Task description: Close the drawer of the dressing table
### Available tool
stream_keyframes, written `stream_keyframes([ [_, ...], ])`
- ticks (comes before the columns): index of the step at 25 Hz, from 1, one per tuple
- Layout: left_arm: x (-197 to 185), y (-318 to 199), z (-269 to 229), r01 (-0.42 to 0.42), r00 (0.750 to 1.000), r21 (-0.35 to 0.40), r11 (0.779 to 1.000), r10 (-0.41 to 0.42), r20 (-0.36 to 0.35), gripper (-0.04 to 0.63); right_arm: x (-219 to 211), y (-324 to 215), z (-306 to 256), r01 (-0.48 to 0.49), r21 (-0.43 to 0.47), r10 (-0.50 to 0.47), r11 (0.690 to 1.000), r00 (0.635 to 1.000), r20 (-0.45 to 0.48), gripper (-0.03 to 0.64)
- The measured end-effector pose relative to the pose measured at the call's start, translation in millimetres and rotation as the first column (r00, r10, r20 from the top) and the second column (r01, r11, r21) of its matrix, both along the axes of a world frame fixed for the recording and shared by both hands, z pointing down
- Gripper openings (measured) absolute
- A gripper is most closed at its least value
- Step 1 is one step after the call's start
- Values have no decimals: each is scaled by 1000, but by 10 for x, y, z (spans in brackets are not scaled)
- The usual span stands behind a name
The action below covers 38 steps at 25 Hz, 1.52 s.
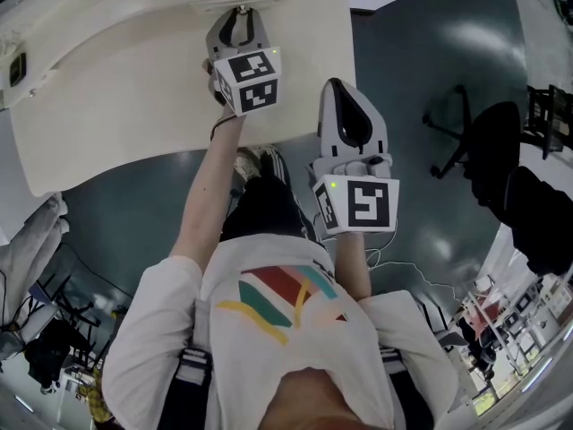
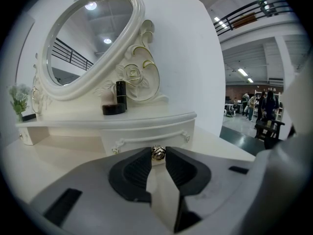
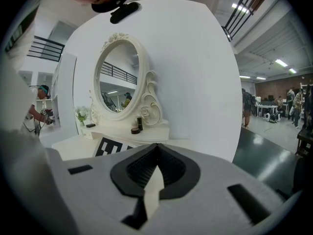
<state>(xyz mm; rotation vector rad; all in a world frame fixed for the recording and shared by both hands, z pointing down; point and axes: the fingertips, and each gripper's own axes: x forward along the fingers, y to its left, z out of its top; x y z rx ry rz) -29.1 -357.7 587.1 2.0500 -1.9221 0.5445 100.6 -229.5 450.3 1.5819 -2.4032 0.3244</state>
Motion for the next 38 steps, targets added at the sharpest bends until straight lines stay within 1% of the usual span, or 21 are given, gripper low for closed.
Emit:
stream_keyframes([
  [6,3,-39,-18,-5,1000,-1,1000,5,6,84,14,-27,-21,-3,3,3,1000,1000,0,0],
  [24,-88,-211,0,-2,1000,-11,1000,1,-14,84,-131,-154,-31,9,9,-9,1000,1000,-5,0],
  [30,-69,-231,-9,0,1000,-17,1000,-1,-17,84,-162,-164,-46,20,3,-20,1000,1000,7,0],
  [38,-104,-263,13,3,1000,-11,1000,-3,-6,84,-211,-221,-8,28,10,-28,1000,1000,7,0],
])
